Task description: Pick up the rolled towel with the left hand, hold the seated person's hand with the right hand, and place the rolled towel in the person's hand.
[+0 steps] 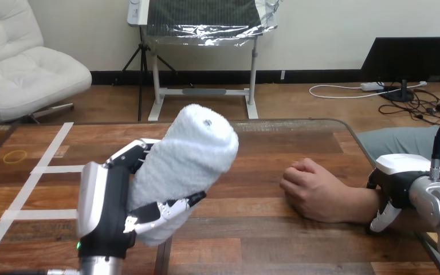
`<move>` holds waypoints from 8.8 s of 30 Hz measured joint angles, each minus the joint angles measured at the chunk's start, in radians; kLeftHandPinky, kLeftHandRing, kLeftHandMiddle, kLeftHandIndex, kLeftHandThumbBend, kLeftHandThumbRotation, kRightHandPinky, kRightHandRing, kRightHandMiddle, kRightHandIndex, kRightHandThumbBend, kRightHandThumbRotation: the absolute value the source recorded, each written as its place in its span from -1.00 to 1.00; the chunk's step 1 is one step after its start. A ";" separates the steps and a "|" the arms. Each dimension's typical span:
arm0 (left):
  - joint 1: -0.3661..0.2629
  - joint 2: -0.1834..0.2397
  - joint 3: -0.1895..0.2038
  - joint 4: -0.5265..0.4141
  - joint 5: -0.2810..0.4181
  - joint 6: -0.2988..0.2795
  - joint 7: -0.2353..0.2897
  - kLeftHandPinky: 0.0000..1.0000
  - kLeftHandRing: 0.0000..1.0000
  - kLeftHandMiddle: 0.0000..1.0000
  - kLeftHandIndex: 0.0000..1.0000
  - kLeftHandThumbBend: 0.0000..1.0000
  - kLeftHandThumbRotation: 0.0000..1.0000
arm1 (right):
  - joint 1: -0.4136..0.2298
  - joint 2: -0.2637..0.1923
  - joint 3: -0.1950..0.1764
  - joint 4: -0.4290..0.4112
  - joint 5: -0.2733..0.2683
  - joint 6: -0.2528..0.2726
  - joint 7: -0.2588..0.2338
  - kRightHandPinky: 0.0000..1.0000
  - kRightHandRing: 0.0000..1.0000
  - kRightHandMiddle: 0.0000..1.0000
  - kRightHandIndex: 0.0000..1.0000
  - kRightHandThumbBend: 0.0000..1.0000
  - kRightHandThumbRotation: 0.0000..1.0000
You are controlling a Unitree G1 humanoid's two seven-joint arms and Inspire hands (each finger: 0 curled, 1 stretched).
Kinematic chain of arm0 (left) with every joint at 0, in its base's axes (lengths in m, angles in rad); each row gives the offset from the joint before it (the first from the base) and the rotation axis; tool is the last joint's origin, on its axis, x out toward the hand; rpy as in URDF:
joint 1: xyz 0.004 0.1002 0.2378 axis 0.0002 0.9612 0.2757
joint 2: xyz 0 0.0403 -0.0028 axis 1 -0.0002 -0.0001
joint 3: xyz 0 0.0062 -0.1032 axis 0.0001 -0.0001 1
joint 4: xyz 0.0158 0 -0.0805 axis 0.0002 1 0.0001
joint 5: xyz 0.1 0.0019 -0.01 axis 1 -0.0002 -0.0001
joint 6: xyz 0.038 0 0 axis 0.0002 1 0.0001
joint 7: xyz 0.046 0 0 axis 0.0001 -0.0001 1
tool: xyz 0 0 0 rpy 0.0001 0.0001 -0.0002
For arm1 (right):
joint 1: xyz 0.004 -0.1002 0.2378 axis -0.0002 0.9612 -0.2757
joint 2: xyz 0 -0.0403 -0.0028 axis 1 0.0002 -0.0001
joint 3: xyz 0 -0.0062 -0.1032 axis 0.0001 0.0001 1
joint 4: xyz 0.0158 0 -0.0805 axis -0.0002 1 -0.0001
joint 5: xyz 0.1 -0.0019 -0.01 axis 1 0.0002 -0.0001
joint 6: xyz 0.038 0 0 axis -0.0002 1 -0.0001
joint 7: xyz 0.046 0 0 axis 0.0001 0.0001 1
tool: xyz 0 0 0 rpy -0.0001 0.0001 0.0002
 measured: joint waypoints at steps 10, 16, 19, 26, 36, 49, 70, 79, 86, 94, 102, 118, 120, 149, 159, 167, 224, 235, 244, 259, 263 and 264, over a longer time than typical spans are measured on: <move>-0.062 -0.003 -0.012 0.037 -0.036 0.048 -0.090 -0.24 -0.16 -0.02 0.12 0.16 -0.52 | 0.009 0.000 -0.001 0.008 0.030 -0.030 -0.070 -0.62 -0.43 -0.20 -0.14 0.34 -0.93; -0.105 -0.012 -0.027 0.069 -0.037 0.078 -0.127 -0.27 -0.18 -0.04 0.11 0.16 -0.57 | 0.023 0.000 -0.006 0.008 0.048 -0.044 -0.117 -0.71 -0.52 -0.29 -0.23 0.34 -0.98; -0.128 -0.015 -0.038 0.084 -0.036 0.097 -0.142 -0.27 -0.19 -0.05 0.10 0.16 -0.63 | 0.031 0.000 -0.009 0.004 0.057 -0.046 -0.137 -0.75 -0.55 -0.32 -0.26 0.32 -0.99; -0.178 -0.029 -0.062 0.116 -0.035 0.145 -0.171 -0.29 -0.20 -0.07 0.07 0.16 -0.72 | 0.048 -0.002 -0.011 -0.015 0.065 -0.046 -0.164 -0.79 -0.59 -0.35 -0.28 0.30 -1.00; -0.247 -0.054 -0.101 0.172 -0.031 0.181 -0.179 -0.30 -0.21 -0.09 0.04 0.17 -0.92 | 0.085 -0.005 -0.035 -0.061 0.070 -0.047 -0.181 -0.84 -0.67 -0.45 -0.36 0.31 -1.00; -0.324 -0.082 -0.152 0.220 -0.022 0.228 -0.185 -0.31 -0.21 -0.10 0.02 0.16 -0.99 | 0.136 -0.022 -0.065 -0.137 0.076 -0.050 -0.192 -0.85 -0.68 -0.46 -0.36 0.32 -1.00; -0.403 -0.140 -0.212 0.235 0.006 0.286 -0.193 -0.36 -0.26 -0.13 -0.01 0.16 -1.00 | 0.184 -0.042 -0.126 -0.264 0.108 -0.051 -0.191 -0.80 -0.65 -0.46 -0.37 0.37 -1.00; -0.422 -0.146 -0.228 0.238 0.008 0.287 -0.193 -0.35 -0.25 -0.13 -0.01 0.15 -1.00 | 0.190 -0.043 -0.142 -0.311 0.113 -0.046 -0.183 -0.81 -0.66 -0.48 -0.39 0.37 -1.00; -0.432 -0.146 -0.234 0.239 0.008 0.287 -0.193 -0.36 -0.26 -0.13 -0.02 0.15 -1.00 | 0.191 -0.043 -0.155 -0.337 0.114 -0.046 -0.181 -0.81 -0.66 -0.47 -0.38 0.38 -1.00; -0.446 -0.143 -0.233 0.240 0.008 0.287 -0.191 -0.37 -0.26 -0.13 -0.02 0.15 -1.00 | 0.191 -0.042 -0.159 -0.355 0.115 -0.045 -0.179 -0.80 -0.66 -0.47 -0.36 0.38 -1.00; -0.454 -0.141 -0.233 0.241 0.008 0.287 -0.188 -0.36 -0.25 -0.13 -0.02 0.15 -1.00 | 0.191 -0.042 -0.160 -0.370 0.115 -0.045 -0.179 -0.80 -0.65 -0.47 -0.35 0.40 -1.00; -0.457 -0.142 -0.234 0.252 0.003 0.279 -0.183 -0.35 -0.25 -0.13 -0.03 0.13 -1.00 | 0.191 -0.042 -0.161 -0.373 0.115 -0.047 -0.179 -0.80 -0.66 -0.48 -0.36 0.42 -1.00; -0.458 -0.142 -0.234 0.258 0.002 0.276 -0.179 -0.36 -0.25 -0.13 -0.03 0.14 -1.00 | 0.191 -0.042 -0.161 -0.373 0.115 -0.048 -0.179 -0.80 -0.66 -0.48 -0.36 0.42 -1.00; -0.458 -0.142 -0.233 0.272 -0.011 0.272 -0.175 -0.34 -0.24 -0.12 -0.02 0.11 -1.00 | 0.192 -0.042 -0.169 -0.373 0.115 -0.045 -0.179 -0.80 -0.65 -0.47 -0.36 0.42 -1.00; -0.458 -0.140 -0.233 0.272 -0.012 0.271 -0.178 -0.33 -0.23 -0.11 -0.01 0.11 -1.00 | 0.192 -0.042 -0.169 -0.373 0.115 -0.040 -0.179 -0.79 -0.65 -0.46 -0.37 0.43 -1.00; -0.458 -0.139 -0.233 0.272 -0.013 0.269 -0.181 -0.33 -0.23 -0.12 -0.01 0.11 -1.00 | 0.192 -0.042 -0.169 -0.373 0.115 -0.039 -0.179 -0.79 -0.64 -0.46 -0.36 0.43 -1.00; -0.467 -0.073 -0.298 0.197 0.114 0.409 -0.308 0.34 0.67 0.89 0.97 0.52 -0.36 | 0.216 -0.043 -0.169 -0.388 0.097 -0.034 -0.114 0.67 0.79 0.83 0.79 0.62 -0.83; -0.467 -0.065 -0.317 0.197 0.121 0.413 -0.328 0.42 0.69 0.87 0.90 0.52 -0.36 | 0.217 -0.043 -0.169 -0.390 0.096 -0.034 -0.111 0.67 0.81 0.85 0.80 0.61 -0.83; -0.467 -0.060 -0.319 0.196 0.121 0.413 -0.330 0.40 0.65 0.81 0.81 0.49 -0.48 | 0.217 -0.043 -0.169 -0.398 0.096 -0.032 -0.105 0.67 0.82 0.87 0.81 0.60 -0.85; -0.467 -0.053 -0.319 0.192 0.114 0.413 -0.338 0.36 0.61 0.74 0.73 0.40 -0.62 | 0.217 -0.043 -0.169 -0.403 0.096 -0.034 -0.104 0.65 0.82 0.87 0.80 0.62 -0.89; -0.465 -0.050 -0.319 0.192 0.114 0.412 -0.339 0.35 0.60 0.74 0.71 0.37 -0.62 | 0.217 -0.043 -0.169 -0.403 0.096 -0.034 -0.104 0.66 0.83 0.88 0.81 0.61 -0.89; -0.465 -0.050 -0.319 0.192 0.113 0.412 -0.339 0.35 0.60 0.73 0.71 0.36 -0.62 | 0.217 -0.043 -0.169 -0.403 0.096 -0.033 -0.104 0.66 0.83 0.88 0.81 0.61 -0.89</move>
